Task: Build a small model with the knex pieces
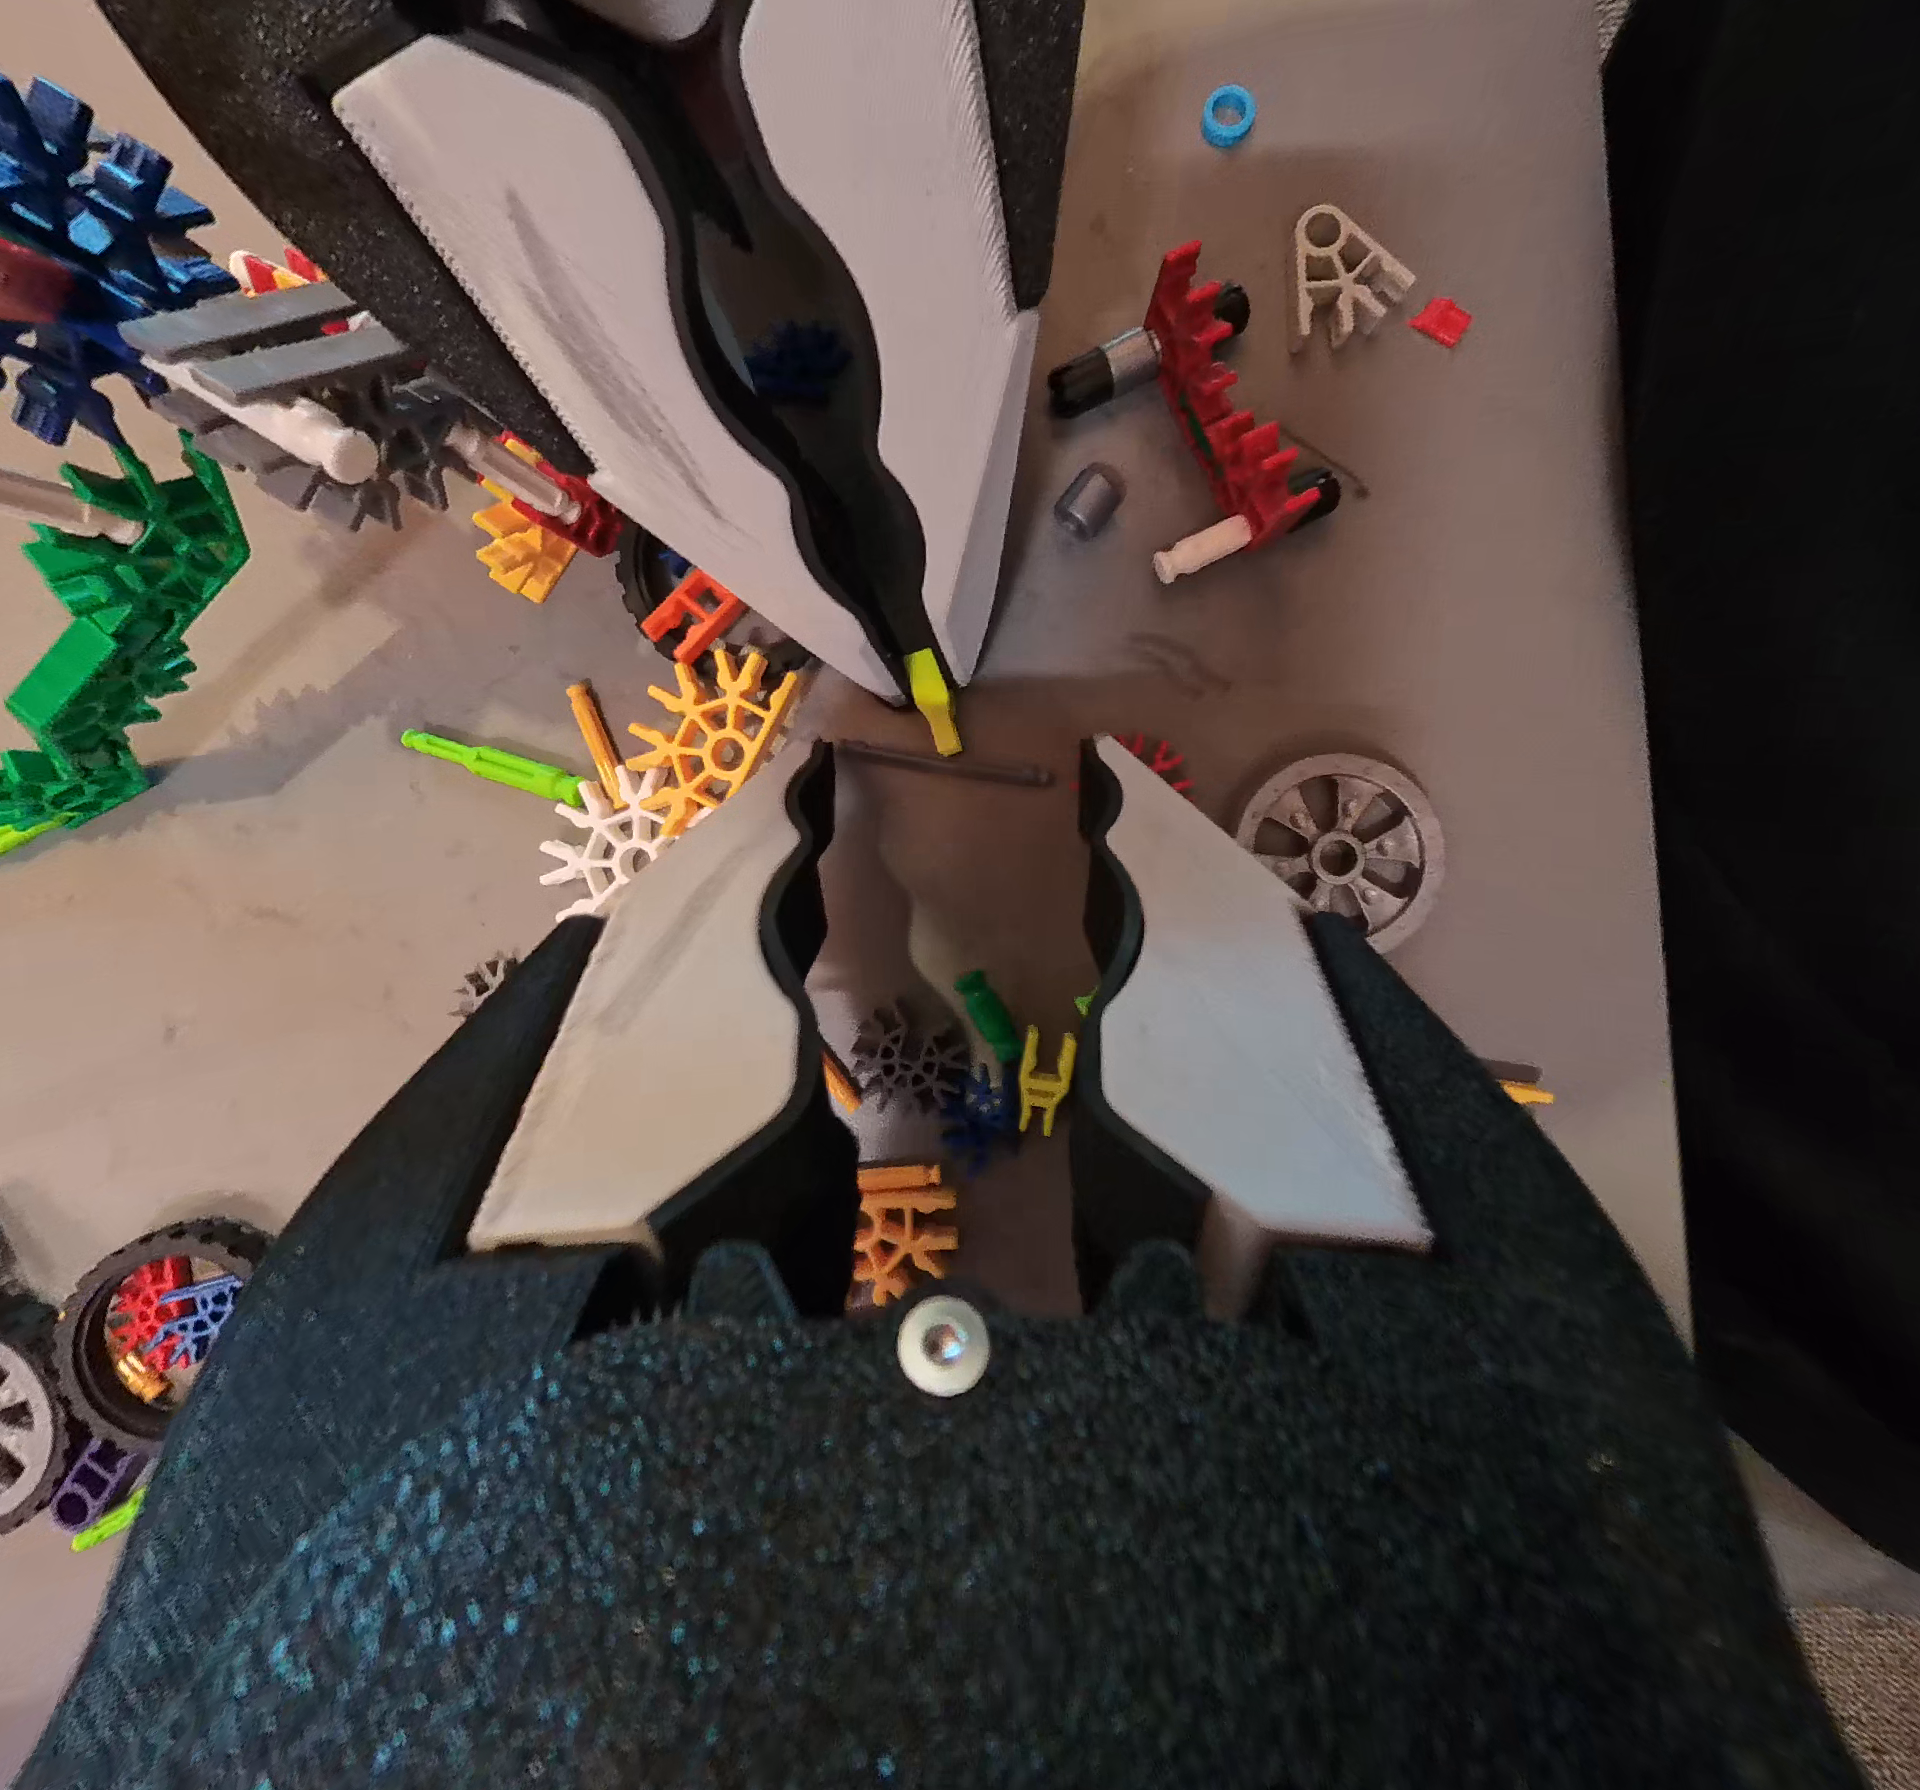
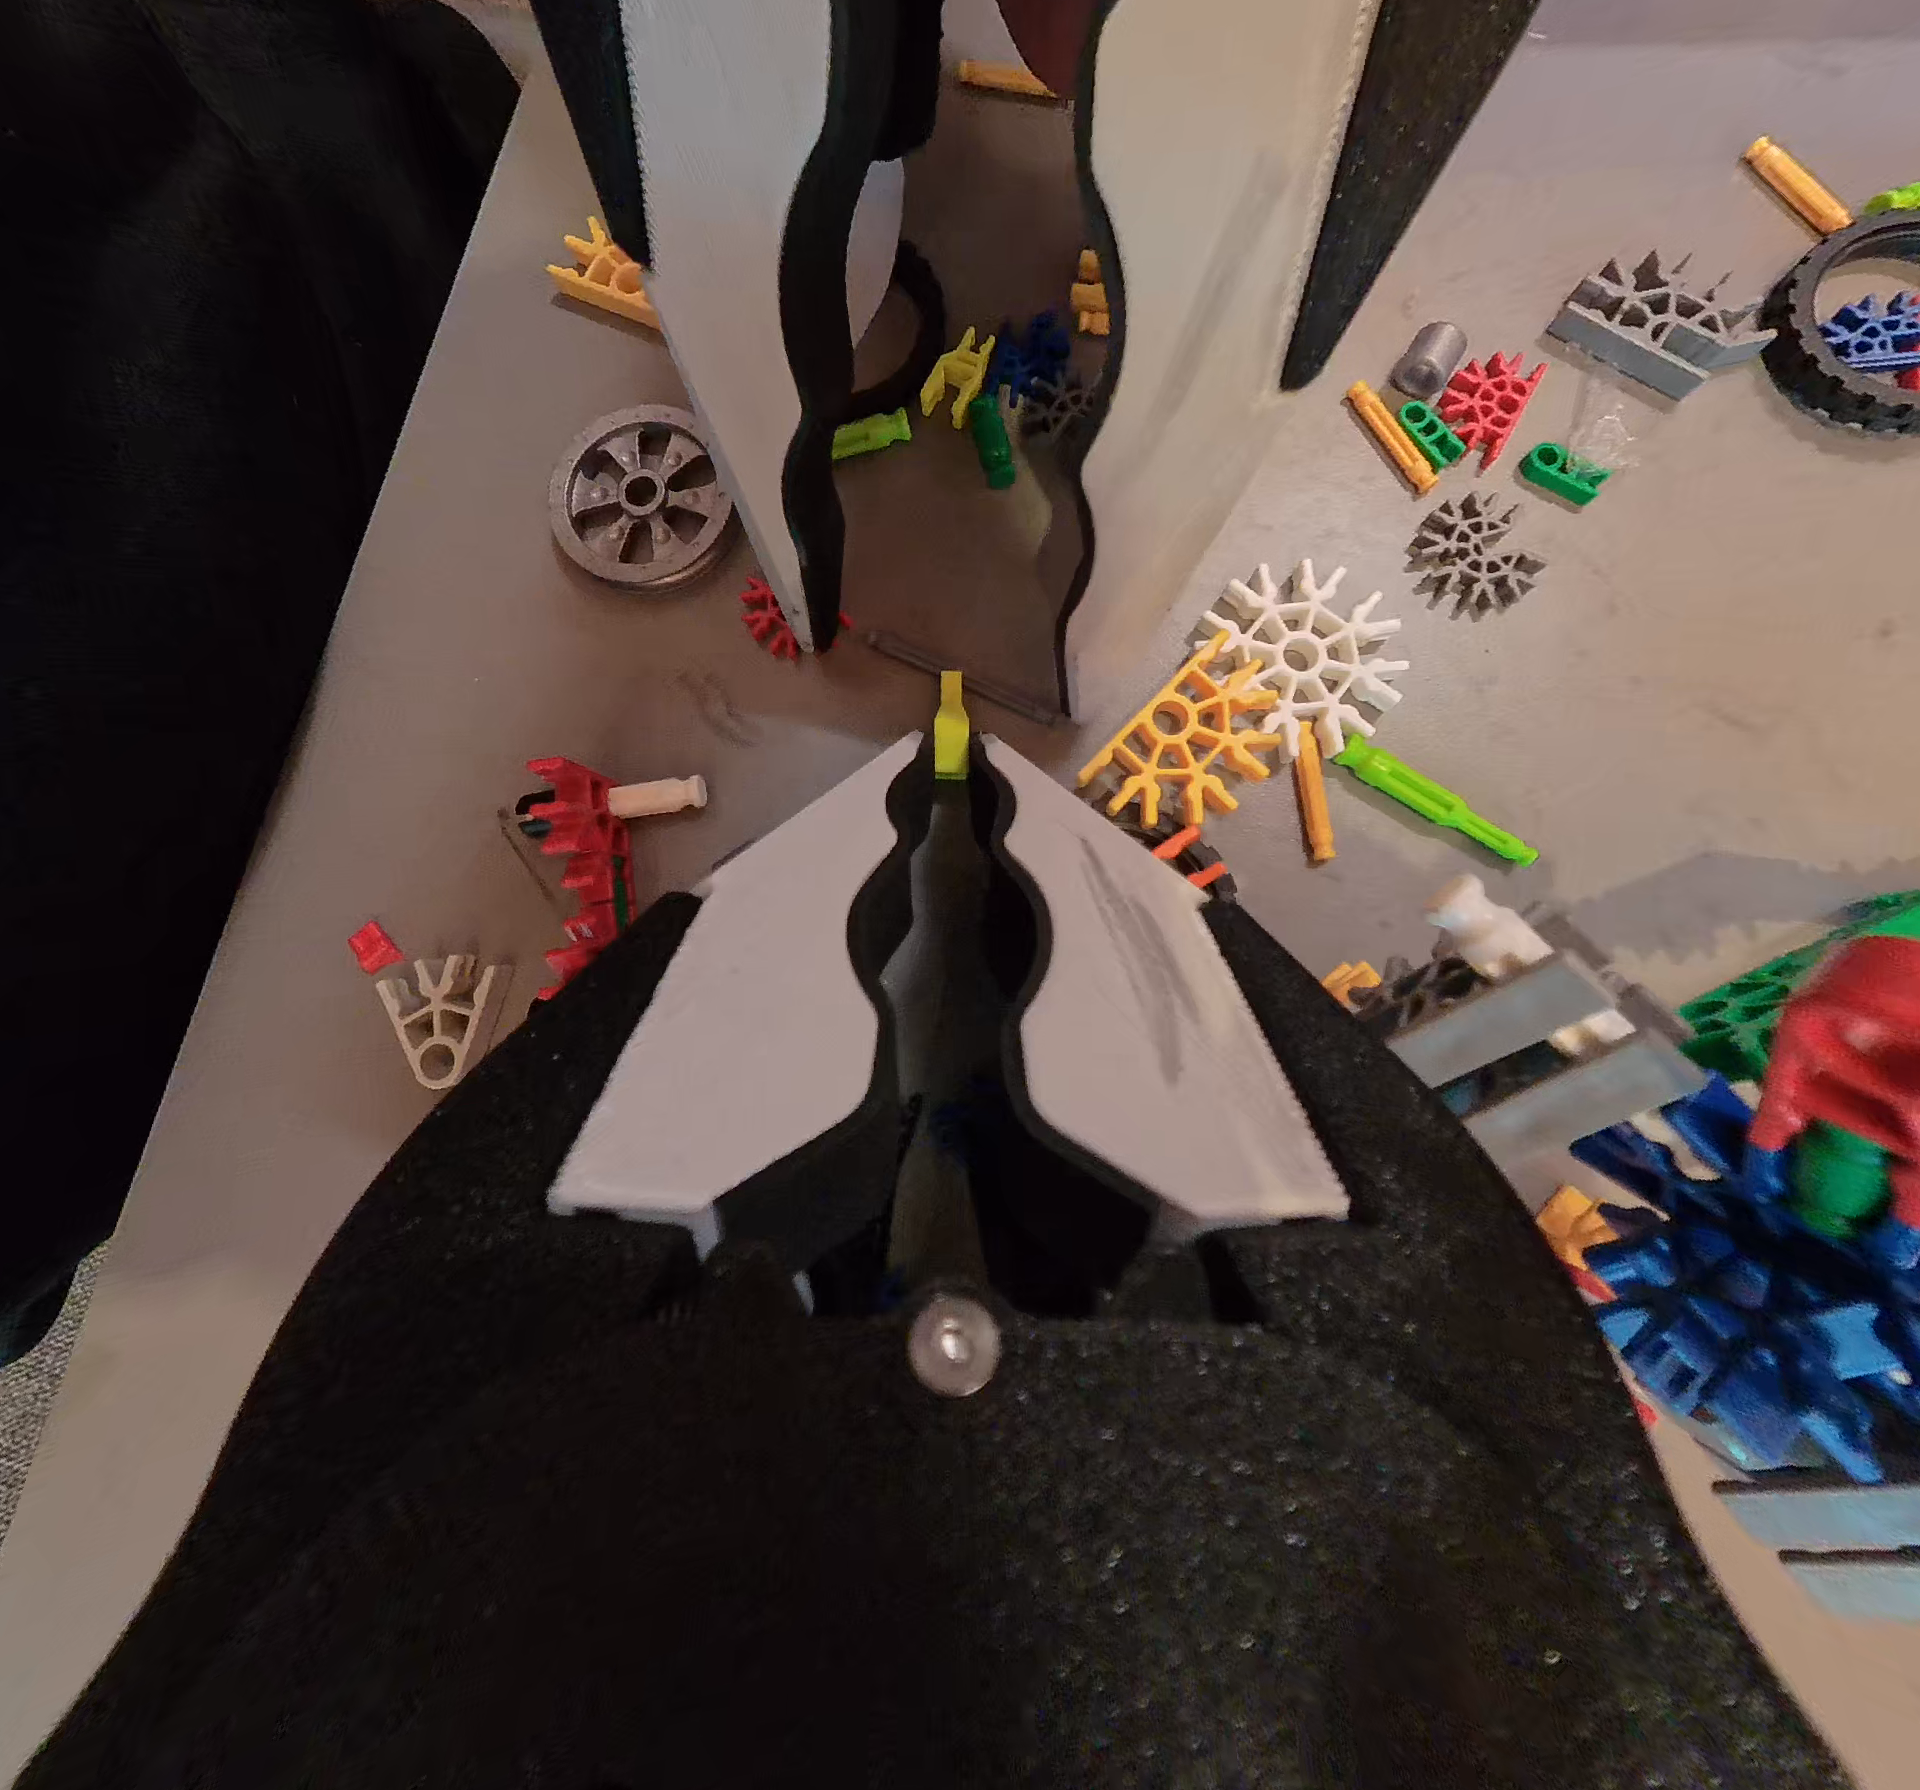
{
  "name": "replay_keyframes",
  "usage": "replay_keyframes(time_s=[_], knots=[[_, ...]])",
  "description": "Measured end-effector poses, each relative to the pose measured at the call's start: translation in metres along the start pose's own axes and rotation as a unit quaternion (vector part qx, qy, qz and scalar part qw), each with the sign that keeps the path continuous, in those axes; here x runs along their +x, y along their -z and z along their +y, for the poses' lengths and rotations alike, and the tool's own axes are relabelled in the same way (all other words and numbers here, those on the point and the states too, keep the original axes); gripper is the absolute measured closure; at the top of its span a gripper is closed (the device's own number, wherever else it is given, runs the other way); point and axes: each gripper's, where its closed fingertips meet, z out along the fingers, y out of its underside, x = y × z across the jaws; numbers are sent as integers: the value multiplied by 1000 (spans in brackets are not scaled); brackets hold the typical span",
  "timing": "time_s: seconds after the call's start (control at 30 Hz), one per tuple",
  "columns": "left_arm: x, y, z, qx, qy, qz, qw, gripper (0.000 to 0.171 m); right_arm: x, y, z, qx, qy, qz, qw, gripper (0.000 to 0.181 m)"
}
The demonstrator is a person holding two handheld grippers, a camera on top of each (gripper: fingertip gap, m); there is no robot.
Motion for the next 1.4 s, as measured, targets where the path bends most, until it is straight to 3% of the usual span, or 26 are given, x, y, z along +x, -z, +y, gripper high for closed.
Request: replay_keyframes(time_s=[0.57, 0.87, 1.13, 1.4], knots=[[2, -3, -3, 17, 19, 15, 1000, 137, 0, 1, 1, 0, -1, -2, 1000, 176], [1, 3, 5, -1, 40, -42, 998, 138, 1, 2, 1, -2, 0, 0, 1000, 176], [2, 10, 15, -13, 51, -48, 997, 137, 1, 1, 1, -1, 0, 2, 1000, 176], [1, 6, 5, 9, 72, -65, 995, 135, -12, 4, -7, 14, 16, -23, 1000, 176]])
